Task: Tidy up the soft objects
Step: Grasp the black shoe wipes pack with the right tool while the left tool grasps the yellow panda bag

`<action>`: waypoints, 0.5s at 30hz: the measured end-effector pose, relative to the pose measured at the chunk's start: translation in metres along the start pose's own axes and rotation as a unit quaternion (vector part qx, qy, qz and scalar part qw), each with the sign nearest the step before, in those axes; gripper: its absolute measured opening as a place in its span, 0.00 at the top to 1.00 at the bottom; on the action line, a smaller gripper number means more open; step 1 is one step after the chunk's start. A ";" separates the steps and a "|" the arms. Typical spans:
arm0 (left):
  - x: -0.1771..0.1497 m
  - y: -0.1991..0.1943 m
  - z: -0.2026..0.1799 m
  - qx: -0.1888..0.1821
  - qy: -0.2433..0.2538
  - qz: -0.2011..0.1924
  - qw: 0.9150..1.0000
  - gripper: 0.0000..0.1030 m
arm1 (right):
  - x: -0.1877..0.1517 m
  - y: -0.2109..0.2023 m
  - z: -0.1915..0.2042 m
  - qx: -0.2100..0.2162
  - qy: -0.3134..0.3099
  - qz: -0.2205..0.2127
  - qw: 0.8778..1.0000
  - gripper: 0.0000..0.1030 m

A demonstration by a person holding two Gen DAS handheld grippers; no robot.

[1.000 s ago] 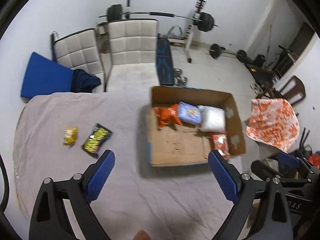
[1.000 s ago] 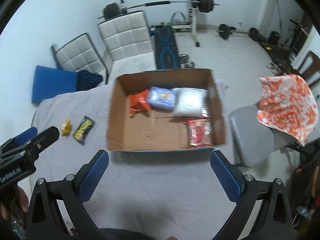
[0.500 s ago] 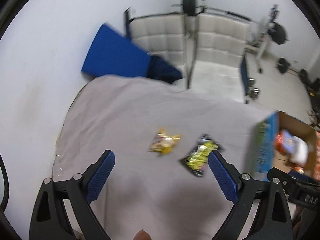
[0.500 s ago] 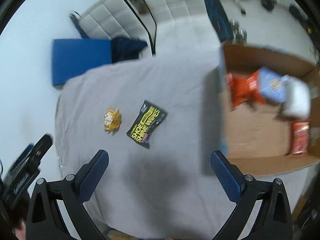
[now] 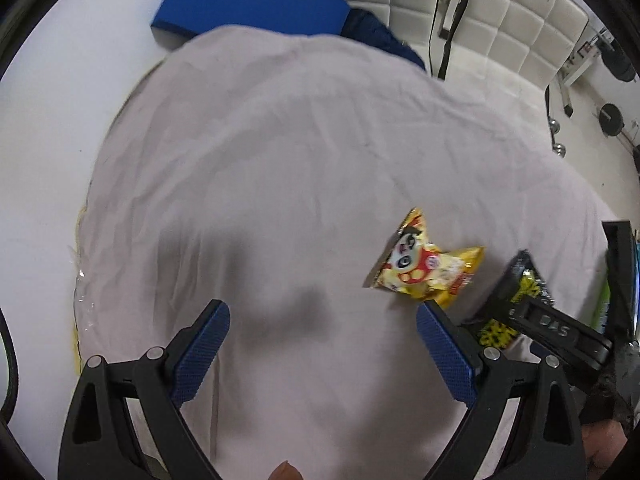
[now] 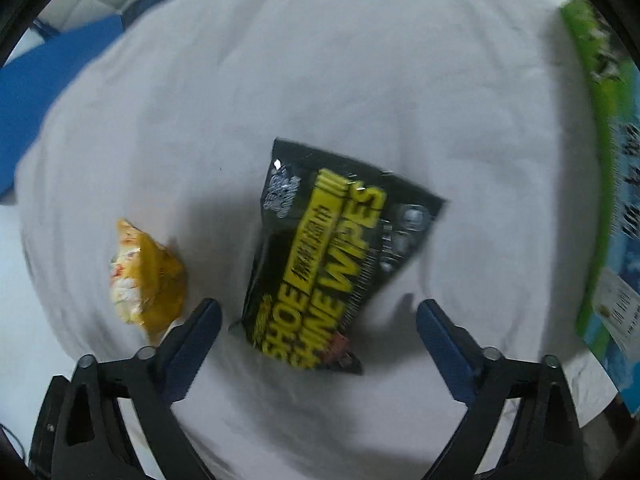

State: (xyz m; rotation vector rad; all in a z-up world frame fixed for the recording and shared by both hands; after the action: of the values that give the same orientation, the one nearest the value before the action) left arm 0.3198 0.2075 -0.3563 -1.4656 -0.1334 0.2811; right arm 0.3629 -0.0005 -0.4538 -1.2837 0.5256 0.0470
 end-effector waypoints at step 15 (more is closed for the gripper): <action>0.030 0.049 -0.039 -0.094 0.059 0.077 0.991 0.07 | 0.000 0.021 -0.006 -0.154 -0.123 0.037 0.980 0.30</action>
State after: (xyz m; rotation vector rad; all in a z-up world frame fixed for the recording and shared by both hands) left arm 0.3536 0.1819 -0.4115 -1.6792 0.0506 0.3127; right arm 0.3538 0.0003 -0.4736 -1.5346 0.3612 0.3575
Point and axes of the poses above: each gripper's, at about its wrist camera, not at the fingertips, and y roughly the way its jaws point, z to its left, x to its top, the point moved 3 cm from there along y, roughly the way its jaws point, and after that the axes turned 10 degrees about z, right-handed, at the moved point
